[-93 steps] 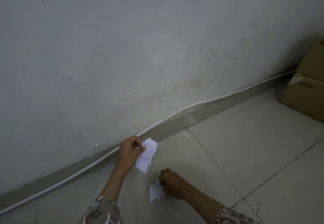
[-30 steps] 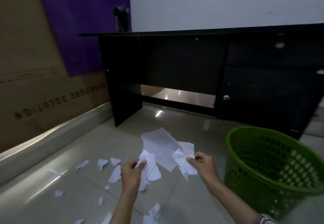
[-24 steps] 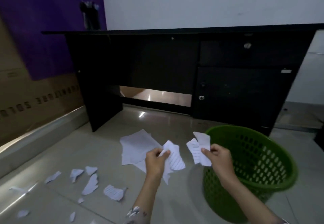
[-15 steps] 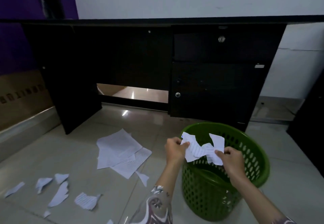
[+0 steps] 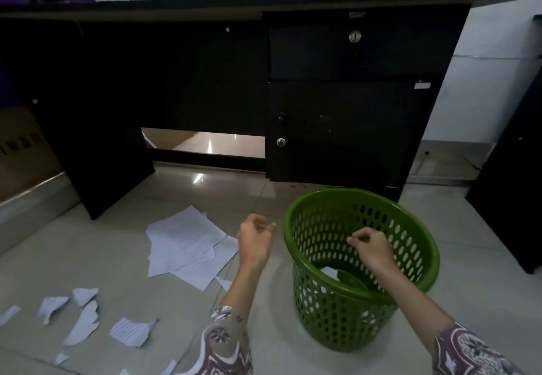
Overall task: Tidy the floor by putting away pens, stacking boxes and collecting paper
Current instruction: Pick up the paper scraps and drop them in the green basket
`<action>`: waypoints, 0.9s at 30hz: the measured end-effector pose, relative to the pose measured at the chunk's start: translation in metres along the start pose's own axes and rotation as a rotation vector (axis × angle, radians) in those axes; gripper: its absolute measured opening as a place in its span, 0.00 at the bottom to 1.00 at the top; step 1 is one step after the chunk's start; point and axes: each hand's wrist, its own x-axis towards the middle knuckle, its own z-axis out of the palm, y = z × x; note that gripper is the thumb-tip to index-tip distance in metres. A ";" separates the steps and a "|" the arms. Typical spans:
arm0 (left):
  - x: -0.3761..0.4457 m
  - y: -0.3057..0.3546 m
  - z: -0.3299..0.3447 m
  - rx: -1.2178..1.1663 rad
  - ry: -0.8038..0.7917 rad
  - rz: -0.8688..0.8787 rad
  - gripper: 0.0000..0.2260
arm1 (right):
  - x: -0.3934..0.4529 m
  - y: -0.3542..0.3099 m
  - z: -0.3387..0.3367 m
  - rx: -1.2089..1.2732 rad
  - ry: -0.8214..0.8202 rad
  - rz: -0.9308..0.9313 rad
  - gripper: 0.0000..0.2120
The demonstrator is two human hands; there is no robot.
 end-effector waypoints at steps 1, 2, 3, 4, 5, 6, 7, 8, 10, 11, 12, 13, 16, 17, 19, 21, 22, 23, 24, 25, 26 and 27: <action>0.000 -0.005 -0.008 0.004 0.025 -0.010 0.08 | -0.003 -0.004 0.002 0.016 0.015 -0.028 0.06; 0.000 -0.009 -0.018 0.007 0.056 -0.020 0.08 | -0.007 -0.010 0.005 0.030 0.027 -0.063 0.07; 0.001 -0.015 -0.028 0.016 0.089 -0.034 0.08 | -0.010 -0.016 0.008 0.045 0.035 -0.104 0.06; 0.001 -0.022 -0.039 0.020 0.124 -0.049 0.08 | -0.014 -0.023 0.013 0.062 0.039 -0.147 0.06; 0.001 -0.029 -0.051 0.022 0.158 -0.062 0.08 | -0.019 -0.031 0.019 0.083 0.047 -0.185 0.05; 0.001 -0.036 -0.063 0.025 0.184 -0.072 0.09 | -0.023 -0.038 0.024 0.104 0.062 -0.222 0.05; -0.001 -0.044 -0.077 0.032 0.208 -0.077 0.09 | -0.028 -0.045 0.032 0.121 0.073 -0.262 0.04; -0.004 -0.051 -0.090 0.036 0.226 -0.082 0.09 | -0.034 -0.052 0.040 0.135 0.079 -0.303 0.04; -0.010 -0.069 -0.120 0.036 0.268 -0.101 0.09 | -0.047 -0.064 0.061 0.162 0.056 -0.367 0.03; -0.015 -0.077 -0.136 0.044 0.293 -0.109 0.08 | -0.054 -0.069 0.073 0.182 0.031 -0.382 0.03; -0.020 -0.087 -0.153 0.056 0.321 -0.119 0.07 | -0.062 -0.072 0.085 0.202 0.001 -0.392 0.03; -0.026 -0.096 -0.167 0.060 0.348 -0.135 0.06 | -0.069 -0.074 0.096 0.218 -0.031 -0.401 0.03; -0.055 -0.127 -0.221 0.044 0.428 -0.209 0.05 | -0.097 -0.080 0.138 0.262 -0.174 -0.402 0.07; -0.066 -0.140 -0.238 0.055 0.453 -0.232 0.05 | -0.107 -0.081 0.152 0.272 -0.224 -0.390 0.08; -0.091 -0.162 -0.268 0.093 0.515 -0.288 0.05 | -0.126 -0.080 0.177 0.286 -0.321 -0.364 0.07; -0.117 -0.186 -0.293 0.122 0.552 -0.365 0.04 | -0.142 -0.078 0.200 0.294 -0.404 -0.344 0.06; -0.130 -0.199 -0.306 0.125 0.557 -0.424 0.04 | -0.149 -0.075 0.212 0.289 -0.449 -0.340 0.06; -0.142 -0.211 -0.317 0.136 0.549 -0.500 0.05 | -0.157 -0.072 0.224 0.281 -0.493 -0.340 0.06; -0.154 -0.224 -0.327 0.156 0.528 -0.584 0.07 | -0.165 -0.068 0.237 0.269 -0.537 -0.340 0.07; -0.164 -0.233 -0.336 0.188 0.490 -0.657 0.09 | -0.173 -0.064 0.249 0.254 -0.577 -0.338 0.07; -0.174 -0.243 -0.343 0.232 0.442 -0.708 0.10 | -0.180 -0.058 0.260 0.230 -0.615 -0.339 0.07; -0.183 -0.249 -0.348 0.279 0.392 -0.753 0.09 | -0.187 -0.052 0.269 0.204 -0.653 -0.342 0.07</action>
